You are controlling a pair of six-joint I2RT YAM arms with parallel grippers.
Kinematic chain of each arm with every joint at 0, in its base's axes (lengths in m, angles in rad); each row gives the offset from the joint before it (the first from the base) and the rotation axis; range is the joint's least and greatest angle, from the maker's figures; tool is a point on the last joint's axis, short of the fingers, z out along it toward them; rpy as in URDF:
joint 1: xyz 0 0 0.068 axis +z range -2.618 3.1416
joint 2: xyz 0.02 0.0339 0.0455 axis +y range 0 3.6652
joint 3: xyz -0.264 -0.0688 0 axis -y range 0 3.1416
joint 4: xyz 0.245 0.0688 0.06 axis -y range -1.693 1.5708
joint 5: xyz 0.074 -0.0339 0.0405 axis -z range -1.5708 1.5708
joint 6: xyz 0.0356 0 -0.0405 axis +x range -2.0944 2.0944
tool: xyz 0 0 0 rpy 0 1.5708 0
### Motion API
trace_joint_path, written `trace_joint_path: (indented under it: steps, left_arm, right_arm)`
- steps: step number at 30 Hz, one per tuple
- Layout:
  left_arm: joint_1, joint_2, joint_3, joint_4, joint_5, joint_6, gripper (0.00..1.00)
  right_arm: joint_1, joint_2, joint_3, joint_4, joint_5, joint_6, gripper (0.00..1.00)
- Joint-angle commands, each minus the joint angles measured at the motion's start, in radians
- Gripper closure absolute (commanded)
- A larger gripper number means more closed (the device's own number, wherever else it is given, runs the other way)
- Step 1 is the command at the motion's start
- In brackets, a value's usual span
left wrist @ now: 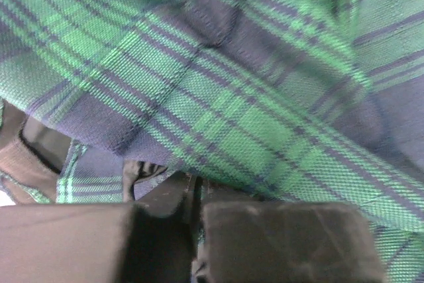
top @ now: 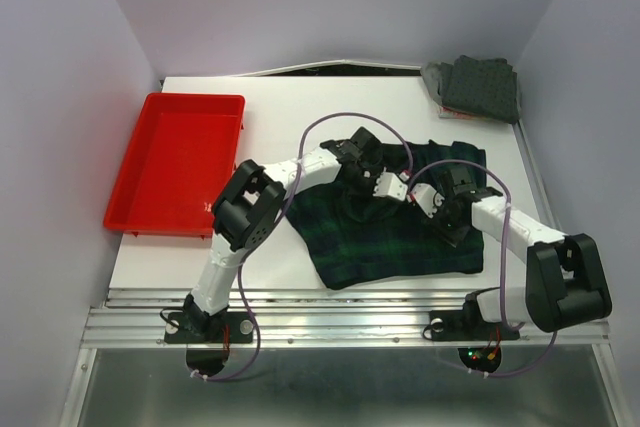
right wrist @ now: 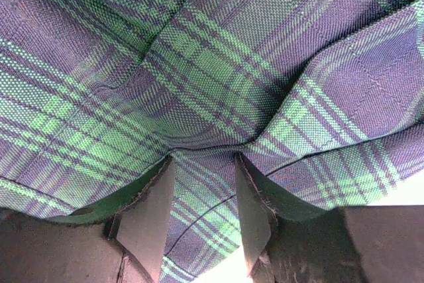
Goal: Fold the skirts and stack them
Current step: Flatten the skirt out
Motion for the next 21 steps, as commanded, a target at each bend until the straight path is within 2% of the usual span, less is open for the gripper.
trace_joint_path:
  steps: [1,2,9,15,21]
  left_arm:
    - [0.024,-0.024,0.054,0.059,-0.014,-0.055,0.95]
    - [0.043,-0.034,0.058,0.067,-0.01,-0.073,1.0]
    - [0.125,-0.094,0.104,0.14,0.026,-0.21,1.0]
    - [0.167,-0.007,0.218,0.183,-0.027,-0.293,1.0]
    - [0.191,0.09,0.349,0.294,-0.114,-0.403,1.0]
  right_arm:
    - [-0.004,0.068,-0.056,0.021,0.018,-0.037,0.54]
    - [-0.004,0.07,-0.055,0.022,0.02,-0.043,0.54]
    - [-0.004,0.094,-0.065,0.045,0.041,-0.068,0.54]
    - [-0.004,0.103,-0.062,0.044,0.04,-0.07,0.54]
    - [-0.004,0.094,-0.071,0.031,0.032,-0.077,0.55]
